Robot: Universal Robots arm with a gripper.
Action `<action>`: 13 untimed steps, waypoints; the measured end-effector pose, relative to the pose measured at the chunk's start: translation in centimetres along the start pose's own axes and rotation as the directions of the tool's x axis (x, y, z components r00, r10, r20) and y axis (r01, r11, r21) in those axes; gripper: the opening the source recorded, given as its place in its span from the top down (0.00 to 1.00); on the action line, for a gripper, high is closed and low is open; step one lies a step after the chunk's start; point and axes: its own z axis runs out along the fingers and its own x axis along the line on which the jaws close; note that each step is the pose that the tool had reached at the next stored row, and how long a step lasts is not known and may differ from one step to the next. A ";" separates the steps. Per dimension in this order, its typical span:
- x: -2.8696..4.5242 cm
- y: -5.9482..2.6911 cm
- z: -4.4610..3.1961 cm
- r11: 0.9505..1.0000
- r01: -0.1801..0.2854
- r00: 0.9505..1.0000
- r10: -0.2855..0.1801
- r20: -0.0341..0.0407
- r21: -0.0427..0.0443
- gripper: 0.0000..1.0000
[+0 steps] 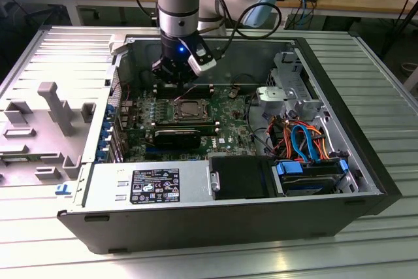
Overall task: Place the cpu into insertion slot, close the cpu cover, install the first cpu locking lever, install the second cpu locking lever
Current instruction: 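Install the first cpu locking lever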
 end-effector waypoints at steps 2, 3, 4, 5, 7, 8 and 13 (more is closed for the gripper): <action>-0.16 -0.02 0.11 1.000 0.000 1.000 0.000 0.000 0.000 0.89; -0.26 -0.04 0.15 1.000 0.000 1.000 0.000 0.000 0.000 0.89; -0.41 -0.06 0.19 1.000 0.000 1.000 0.000 0.000 0.000 0.89; -0.59 -0.08 0.24 1.000 0.000 1.000 0.000 0.000 0.000 0.89; -1.02 -0.14 0.30 1.000 0.000 1.000 0.000 0.000 0.000 0.89; -1.25 -0.16 0.35 1.000 0.000 1.000 0.000 0.000 0.000 0.89; -2.10 -0.27 0.48 1.000 0.000 1.000 0.000 0.000 0.000 0.89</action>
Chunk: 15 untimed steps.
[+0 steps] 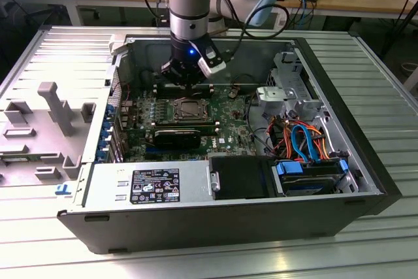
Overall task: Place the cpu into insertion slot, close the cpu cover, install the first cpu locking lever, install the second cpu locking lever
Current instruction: 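Install the first cpu locking lever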
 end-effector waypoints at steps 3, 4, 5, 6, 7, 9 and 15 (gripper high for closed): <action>-0.72 -0.08 0.14 1.000 0.000 1.000 0.000 0.000 0.000 0.89; -0.90 -0.09 0.17 1.000 0.000 1.000 0.000 0.000 0.000 0.89; -1.19 -0.11 0.23 1.000 0.000 1.000 0.000 0.000 0.000 0.89; -1.36 -0.06 0.28 1.000 0.000 1.000 0.000 0.000 0.000 0.89; -1.37 0.07 0.33 1.000 0.000 1.000 0.000 0.000 0.000 0.89; -1.40 0.27 0.42 1.000 0.000 1.000 0.000 0.000 0.000 0.89; -1.43 0.77 0.63 1.000 0.000 1.000 0.000 0.000 0.000 0.89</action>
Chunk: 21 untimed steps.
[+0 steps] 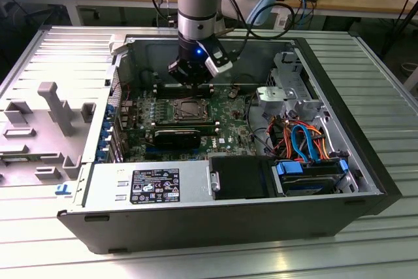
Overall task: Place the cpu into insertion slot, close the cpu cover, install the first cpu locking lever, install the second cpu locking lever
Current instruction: 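Install the first cpu locking lever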
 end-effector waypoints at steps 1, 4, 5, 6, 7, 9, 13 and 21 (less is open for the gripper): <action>0.00 0.00 0.03 1.000 0.000 1.000 0.000 0.000 0.000 0.89; -0.09 -0.01 0.10 1.000 0.000 1.000 0.000 0.000 0.000 0.89; -0.17 -0.02 0.14 1.000 0.000 1.000 0.000 0.000 0.000 0.89; -0.21 -0.02 0.17 1.000 0.000 1.000 0.000 0.000 -0.001 0.89; -0.25 -0.03 0.18 1.000 0.000 1.000 0.000 0.000 0.000 0.89; -0.44 -0.15 0.25 1.000 0.000 1.000 0.000 0.000 0.000 0.89; -0.55 -0.27 0.27 1.000 0.000 1.000 0.000 0.000 0.000 0.89; -0.43 -0.20 -0.65 1.000 0.000 1.000 0.000 0.001 -0.006 0.89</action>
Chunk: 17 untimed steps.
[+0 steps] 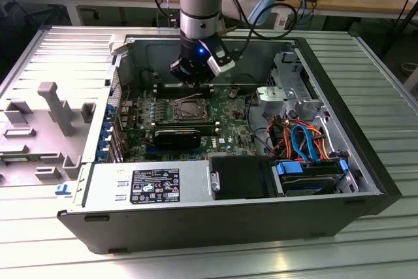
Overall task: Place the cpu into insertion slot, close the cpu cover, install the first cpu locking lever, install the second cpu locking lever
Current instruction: 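Install the first cpu locking lever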
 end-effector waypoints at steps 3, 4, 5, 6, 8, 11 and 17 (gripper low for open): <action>0.00 0.07 -0.82 1.000 0.000 1.000 0.000 0.000 -0.002 0.89; 0.01 0.09 -0.97 1.000 0.000 1.000 0.000 0.000 -0.002 0.89; 0.01 0.09 -1.00 1.000 0.000 1.000 0.000 0.000 -0.003 0.89; 0.01 0.09 -1.01 1.000 0.000 1.000 0.000 0.001 -0.003 0.89; 0.08 0.09 -1.03 1.000 0.000 1.000 0.000 0.000 -0.003 0.89; 0.22 0.11 -1.06 1.000 0.000 1.000 0.000 0.001 -0.004 0.89; 0.32 0.17 -1.33 1.000 0.000 1.000 0.000 0.001 -0.005 0.89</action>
